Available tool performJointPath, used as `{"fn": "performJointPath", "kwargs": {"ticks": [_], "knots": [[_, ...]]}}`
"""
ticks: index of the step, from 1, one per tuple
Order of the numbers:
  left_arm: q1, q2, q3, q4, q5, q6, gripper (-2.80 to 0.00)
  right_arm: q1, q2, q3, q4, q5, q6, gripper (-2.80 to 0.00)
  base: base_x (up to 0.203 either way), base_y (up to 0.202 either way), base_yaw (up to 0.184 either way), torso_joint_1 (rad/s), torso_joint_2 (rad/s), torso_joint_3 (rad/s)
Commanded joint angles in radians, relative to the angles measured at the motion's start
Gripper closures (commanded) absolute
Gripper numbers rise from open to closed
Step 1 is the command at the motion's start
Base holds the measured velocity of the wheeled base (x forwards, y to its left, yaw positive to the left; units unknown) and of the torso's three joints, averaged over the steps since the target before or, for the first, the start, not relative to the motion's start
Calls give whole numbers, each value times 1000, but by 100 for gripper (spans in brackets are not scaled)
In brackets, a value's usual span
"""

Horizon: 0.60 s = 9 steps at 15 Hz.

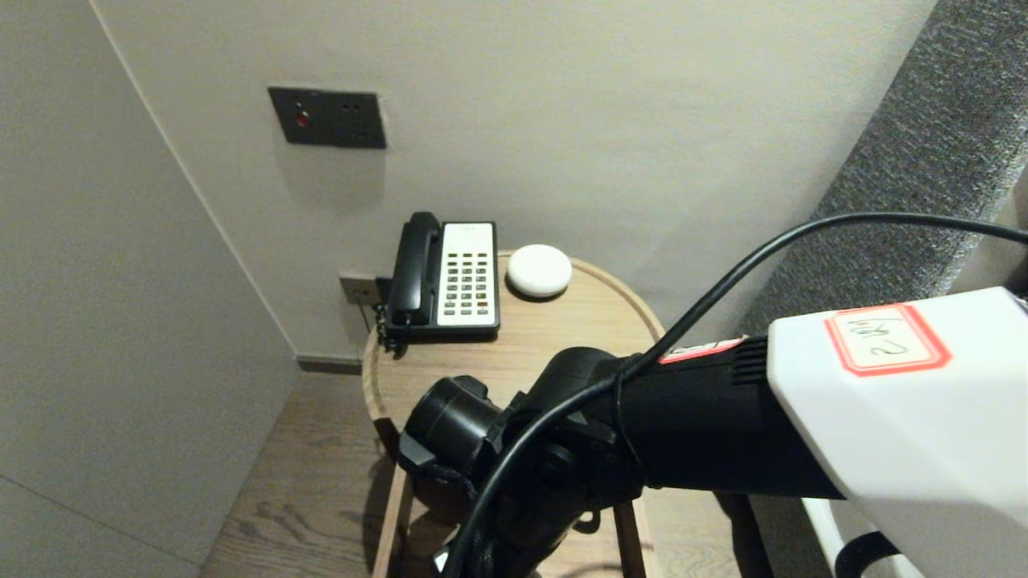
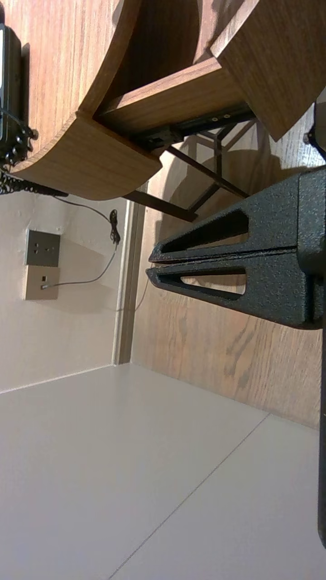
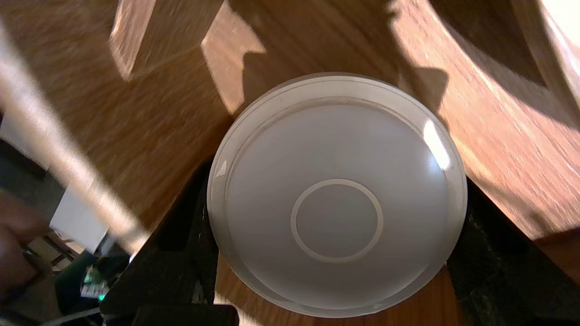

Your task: Put the remote controls on the table in the drawer one by one

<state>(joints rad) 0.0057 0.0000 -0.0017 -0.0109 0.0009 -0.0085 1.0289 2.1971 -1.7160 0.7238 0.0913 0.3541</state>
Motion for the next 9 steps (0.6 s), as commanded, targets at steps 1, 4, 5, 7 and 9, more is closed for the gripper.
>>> {"fn": "performJointPath", "kwargs": {"ticks": [1,4,5,7,9], "knots": [[0,0,-1,0,1,-1,0,-1,53,-25,3,-2,6,0,0,0,0,0,0,0],[0,0,-1,0,1,-1,0,0,78,-34,-30,-21,24,0,0,0,0,0,0,0],[0,0,2,0,1,-1,0,0,82,-33,-40,-36,28,0,0,0,0,0,0,0],[0,0,-1,0,1,-1,0,3,95,-31,-80,-88,52,0,0,0,0,0,0,0],[0,0,-1,0,1,-1,0,5,93,-21,-112,-99,83,0,0,0,0,0,0,0]]}}
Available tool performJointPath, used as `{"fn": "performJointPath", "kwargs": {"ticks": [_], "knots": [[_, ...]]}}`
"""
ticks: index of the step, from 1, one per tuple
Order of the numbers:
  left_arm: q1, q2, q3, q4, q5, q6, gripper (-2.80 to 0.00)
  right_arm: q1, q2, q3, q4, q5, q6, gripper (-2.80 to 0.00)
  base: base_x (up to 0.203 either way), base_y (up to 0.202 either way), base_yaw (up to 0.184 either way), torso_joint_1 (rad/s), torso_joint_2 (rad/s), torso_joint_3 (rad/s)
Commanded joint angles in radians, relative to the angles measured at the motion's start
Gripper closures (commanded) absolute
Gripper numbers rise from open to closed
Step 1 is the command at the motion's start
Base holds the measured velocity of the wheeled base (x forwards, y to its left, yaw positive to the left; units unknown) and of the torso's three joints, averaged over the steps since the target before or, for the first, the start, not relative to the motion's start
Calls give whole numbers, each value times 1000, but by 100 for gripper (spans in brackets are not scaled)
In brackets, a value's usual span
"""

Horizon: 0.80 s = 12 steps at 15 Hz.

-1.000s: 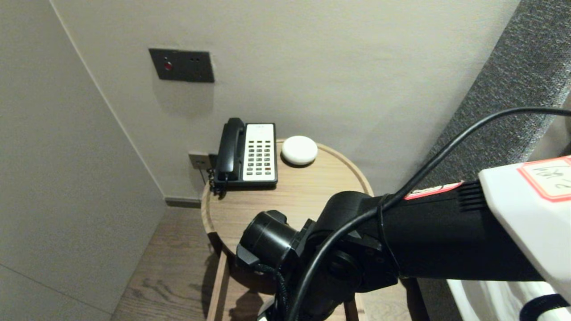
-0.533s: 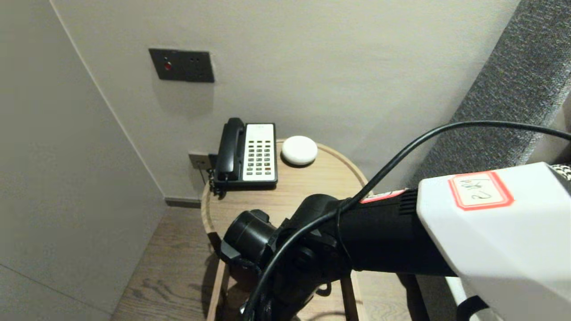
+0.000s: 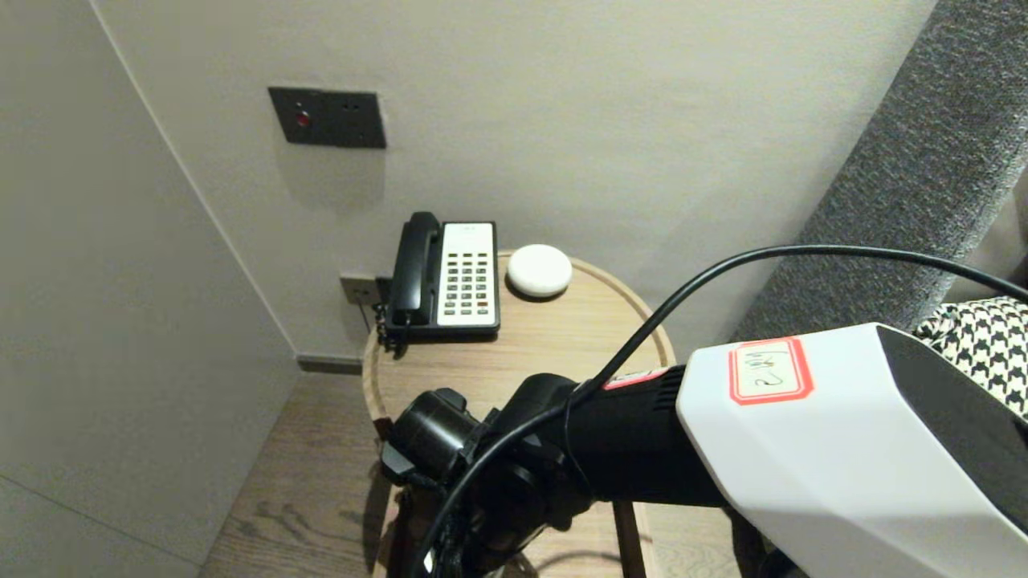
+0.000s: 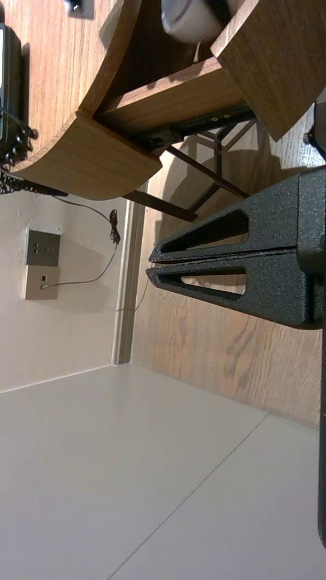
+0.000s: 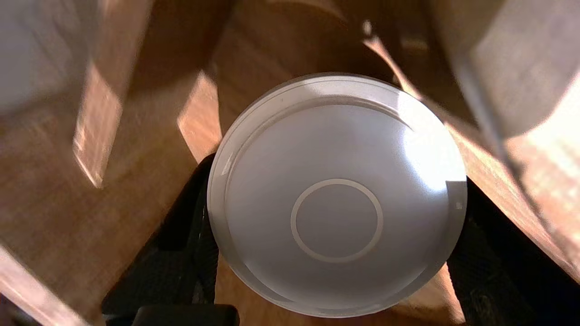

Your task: Put the remote controls on the table in the drawer one by one

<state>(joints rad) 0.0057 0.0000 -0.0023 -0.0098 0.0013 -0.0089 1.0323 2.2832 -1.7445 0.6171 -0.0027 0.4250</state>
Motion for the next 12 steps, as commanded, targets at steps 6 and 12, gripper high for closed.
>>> {"fn": "performJointPath", "kwargs": {"ticks": [6,12], "knots": [[0,0,-1,-1,0,0,0,8,22,71,-134,-88,63,0,0,0,0,0,0,0],[0,0,-1,-1,0,0,0,40,4,102,-140,-118,127,0,0,0,0,0,0,0]]}}
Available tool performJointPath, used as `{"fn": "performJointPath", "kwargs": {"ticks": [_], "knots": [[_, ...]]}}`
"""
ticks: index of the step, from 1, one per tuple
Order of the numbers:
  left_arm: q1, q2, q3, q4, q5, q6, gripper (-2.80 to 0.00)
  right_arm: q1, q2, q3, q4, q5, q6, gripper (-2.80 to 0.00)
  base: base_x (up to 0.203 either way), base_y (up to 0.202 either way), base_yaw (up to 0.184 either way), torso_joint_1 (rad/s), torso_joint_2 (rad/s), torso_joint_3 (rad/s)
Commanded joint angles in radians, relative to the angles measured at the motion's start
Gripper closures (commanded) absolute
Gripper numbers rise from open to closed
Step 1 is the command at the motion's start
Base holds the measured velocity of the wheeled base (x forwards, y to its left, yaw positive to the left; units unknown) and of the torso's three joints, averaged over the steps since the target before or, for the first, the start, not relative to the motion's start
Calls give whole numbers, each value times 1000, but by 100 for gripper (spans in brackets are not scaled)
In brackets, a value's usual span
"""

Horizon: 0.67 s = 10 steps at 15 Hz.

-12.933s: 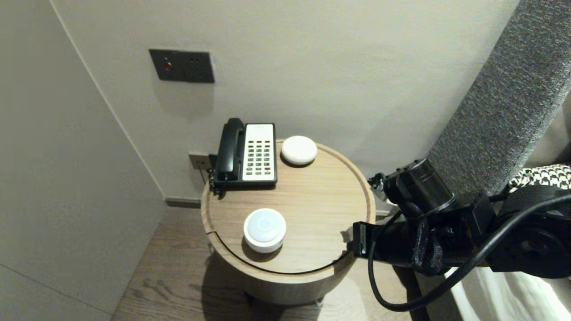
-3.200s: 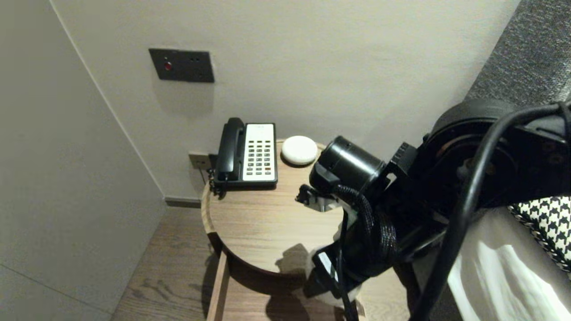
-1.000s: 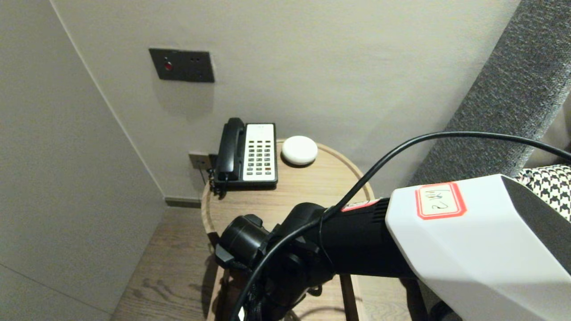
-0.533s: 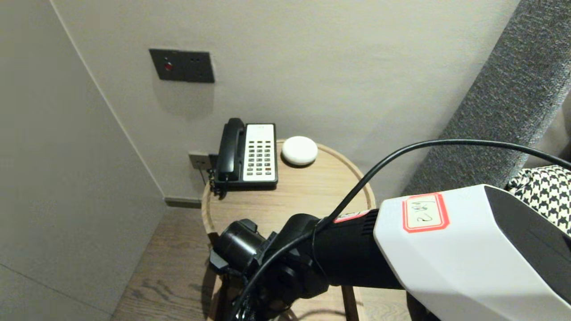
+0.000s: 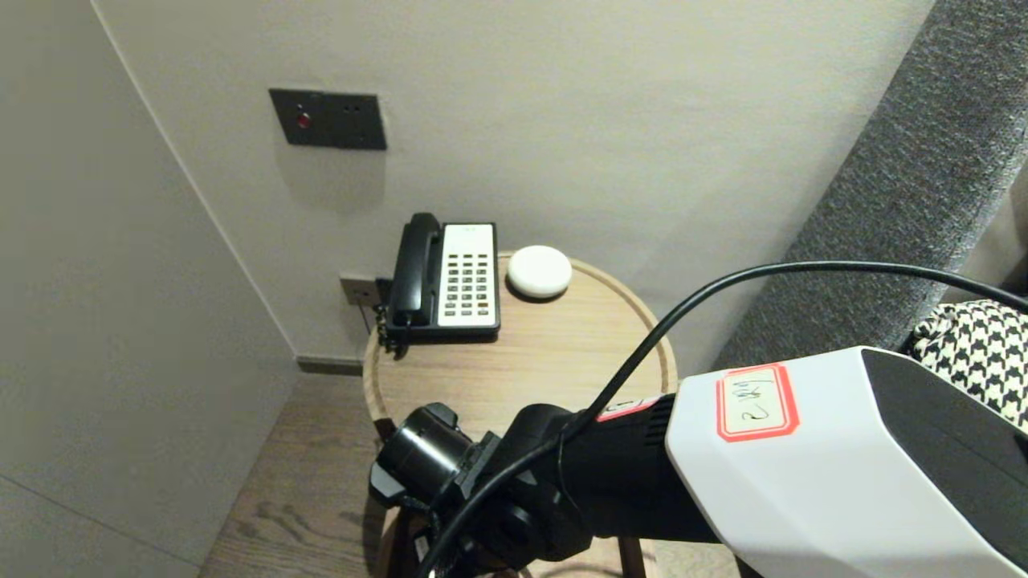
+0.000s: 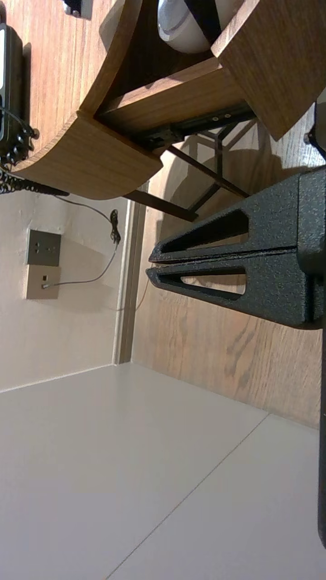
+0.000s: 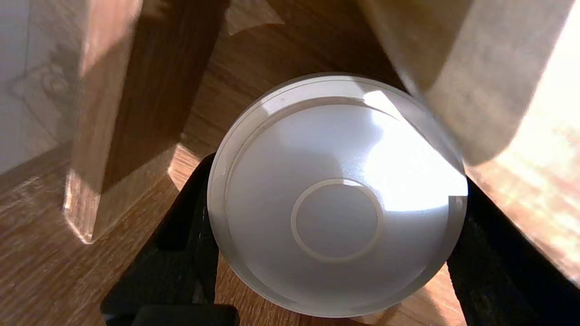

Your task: Put the remote controls on the table in the drawer one by one

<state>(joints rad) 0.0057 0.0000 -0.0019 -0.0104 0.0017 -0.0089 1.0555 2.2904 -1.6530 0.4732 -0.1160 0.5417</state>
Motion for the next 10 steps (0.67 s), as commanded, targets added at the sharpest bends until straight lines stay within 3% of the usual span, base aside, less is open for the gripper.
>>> {"fn": "performJointPath", "kwargs": {"ticks": [1,10], "knots": [[0,0,-1,0,0,0,0,27,-7,20,4,-13,18,0,0,0,0,0,0,0],[0,0,-1,0,0,0,0,43,-57,89,2,-16,73,0,0,0,0,0,0,0]]}}
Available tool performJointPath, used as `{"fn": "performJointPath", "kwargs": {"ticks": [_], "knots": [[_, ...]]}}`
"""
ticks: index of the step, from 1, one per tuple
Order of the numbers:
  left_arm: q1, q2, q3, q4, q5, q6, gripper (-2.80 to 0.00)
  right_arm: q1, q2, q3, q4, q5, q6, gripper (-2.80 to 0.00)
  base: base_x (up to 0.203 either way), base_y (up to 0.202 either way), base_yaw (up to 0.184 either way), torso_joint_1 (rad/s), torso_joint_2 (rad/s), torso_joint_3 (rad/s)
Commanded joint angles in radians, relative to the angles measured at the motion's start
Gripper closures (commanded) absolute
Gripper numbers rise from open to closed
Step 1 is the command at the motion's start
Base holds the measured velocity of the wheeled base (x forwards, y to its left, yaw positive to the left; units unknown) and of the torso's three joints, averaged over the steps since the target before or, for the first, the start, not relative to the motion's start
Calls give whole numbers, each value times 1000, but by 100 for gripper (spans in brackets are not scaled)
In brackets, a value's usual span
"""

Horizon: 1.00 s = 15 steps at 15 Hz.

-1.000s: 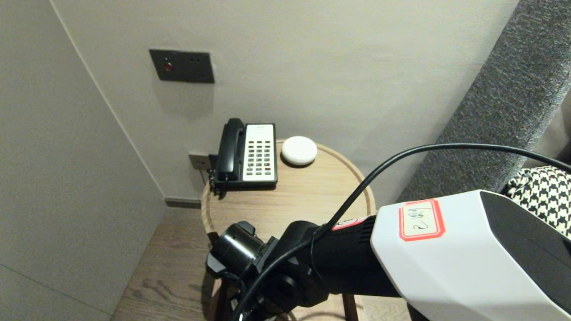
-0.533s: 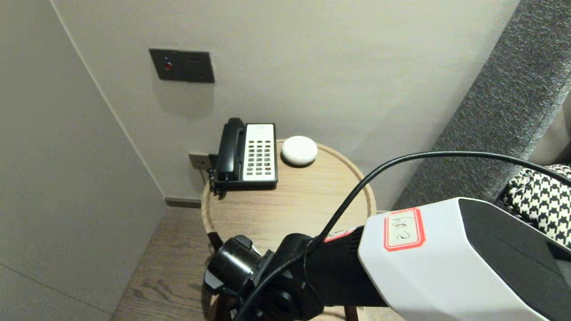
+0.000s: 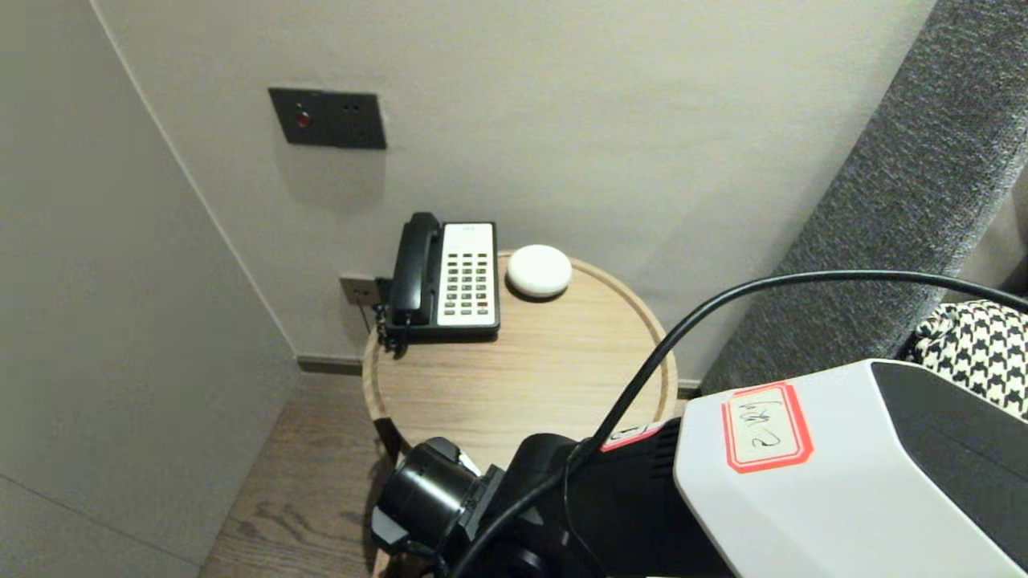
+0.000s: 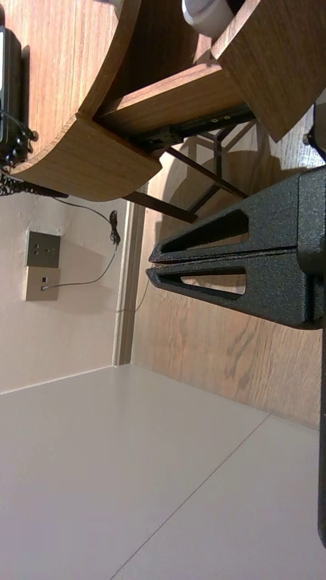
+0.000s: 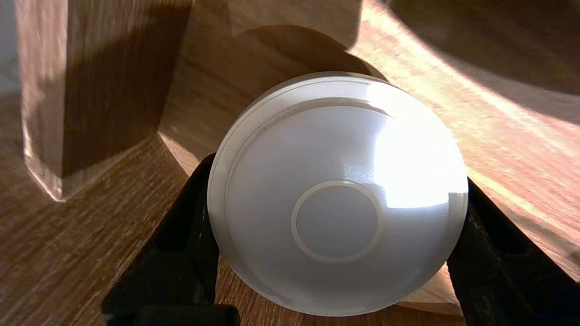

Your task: Put the remote controls on the table in the drawer one by one

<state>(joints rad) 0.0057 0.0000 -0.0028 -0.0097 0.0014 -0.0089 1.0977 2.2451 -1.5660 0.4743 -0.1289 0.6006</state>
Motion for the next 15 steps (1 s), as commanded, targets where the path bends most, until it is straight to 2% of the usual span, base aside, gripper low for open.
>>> {"fn": "performJointPath", "kwargs": {"ticks": [1,3,10,12,13,14,15], "knots": [[0,0,2,-1,0,0,0,1,-12,1,-6,-6,34,0,0,0,0,0,0,0],[0,0,0,-1,0,0,0,2,-2,13,-39,-33,56,0,0,0,0,0,0,0],[0,0,3,-1,0,0,0,14,5,29,-42,-25,56,0,0,0,0,0,0,0],[0,0,68,-1,0,0,0,16,7,29,-43,-21,57,0,0,0,0,0,0,0],[0,0,56,-1,0,0,0,20,8,27,-43,-21,57,0,0,0,0,0,0,0],[0,0,13,-1,0,0,0,24,8,29,-43,-23,57,-280,0,0,0,0,0,0],[0,0,0,-1,0,0,0,24,8,29,-43,-23,57,-280,0,0,0,0,0,0]]}}
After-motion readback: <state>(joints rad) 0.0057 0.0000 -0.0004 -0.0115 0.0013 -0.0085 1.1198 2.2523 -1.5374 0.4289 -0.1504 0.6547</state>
